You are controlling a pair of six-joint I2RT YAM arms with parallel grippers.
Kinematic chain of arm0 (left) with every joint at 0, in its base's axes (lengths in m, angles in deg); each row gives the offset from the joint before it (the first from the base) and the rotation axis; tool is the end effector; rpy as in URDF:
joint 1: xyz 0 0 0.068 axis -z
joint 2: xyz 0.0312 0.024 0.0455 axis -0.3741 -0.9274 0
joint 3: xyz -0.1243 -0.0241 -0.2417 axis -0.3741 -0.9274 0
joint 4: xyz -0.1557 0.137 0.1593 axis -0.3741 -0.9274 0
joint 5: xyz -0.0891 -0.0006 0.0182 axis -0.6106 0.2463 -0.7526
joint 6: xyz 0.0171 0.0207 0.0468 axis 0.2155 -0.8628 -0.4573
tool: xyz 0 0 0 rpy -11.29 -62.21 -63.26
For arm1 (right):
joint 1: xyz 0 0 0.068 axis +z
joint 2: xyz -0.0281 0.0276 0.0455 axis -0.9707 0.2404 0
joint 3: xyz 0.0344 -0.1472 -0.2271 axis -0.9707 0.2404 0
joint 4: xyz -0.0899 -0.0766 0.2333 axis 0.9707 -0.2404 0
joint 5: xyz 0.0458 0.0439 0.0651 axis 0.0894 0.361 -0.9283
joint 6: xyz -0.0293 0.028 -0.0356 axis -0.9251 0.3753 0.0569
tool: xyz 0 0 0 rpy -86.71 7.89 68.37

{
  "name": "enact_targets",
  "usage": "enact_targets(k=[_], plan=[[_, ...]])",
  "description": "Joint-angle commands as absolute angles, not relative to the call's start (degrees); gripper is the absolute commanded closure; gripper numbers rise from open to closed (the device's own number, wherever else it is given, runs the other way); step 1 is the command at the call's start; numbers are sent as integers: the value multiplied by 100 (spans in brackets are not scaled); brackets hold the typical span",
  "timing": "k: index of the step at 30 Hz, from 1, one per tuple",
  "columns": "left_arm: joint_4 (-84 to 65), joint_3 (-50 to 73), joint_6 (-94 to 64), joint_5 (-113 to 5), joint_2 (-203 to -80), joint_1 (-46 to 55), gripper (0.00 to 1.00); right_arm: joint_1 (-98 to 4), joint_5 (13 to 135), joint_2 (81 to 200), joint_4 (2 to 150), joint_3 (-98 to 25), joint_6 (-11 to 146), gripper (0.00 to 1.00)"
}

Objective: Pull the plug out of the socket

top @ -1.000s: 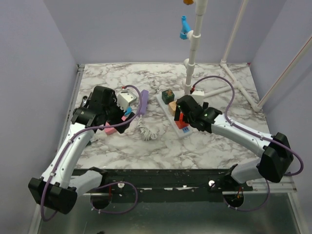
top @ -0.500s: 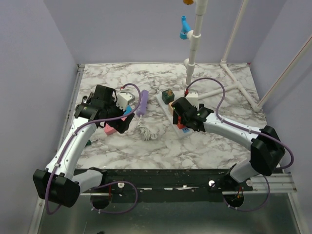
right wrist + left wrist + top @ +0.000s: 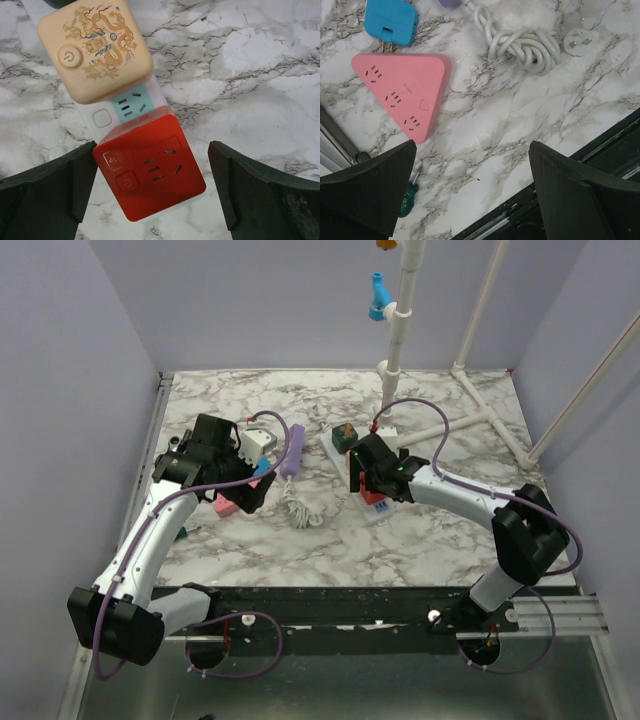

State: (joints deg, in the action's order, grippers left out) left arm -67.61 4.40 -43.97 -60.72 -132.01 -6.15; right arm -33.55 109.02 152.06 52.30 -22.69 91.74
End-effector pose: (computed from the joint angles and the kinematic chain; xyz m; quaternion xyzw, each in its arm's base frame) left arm 0.2064 -0.0679 0.3217 0.3090 0.8985 -0.1179 0.2886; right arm 0.2572 0.2136 0.2167 -0.0197 0.9289 -0.0093 0.3696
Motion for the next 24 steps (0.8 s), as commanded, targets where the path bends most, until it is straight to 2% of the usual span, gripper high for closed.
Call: enact_targets(k=[1,9,14,21,24], plan=[[-6719,413,-4353,-6184,-13083,-650,2,-3405,10342,15396,5620,-2233,8966,0],[-6658,391,-4120,-6053,-12959,-650,1,-3392,9653,15372,5568,-2166,9125,32],[-6605,324,-4098,-6060,-12894,-650,2,-3394,9761,15415,5309,-2015,9190,45],[-6462,322,-3763,-6191,-12771,-751,2,-3387,8938,15349,5223,-2370,9565,93],[-6465,479,-3384,-6464,-12841,-933,2,-3388,8500,15047,5165,-2762,9940,95]])
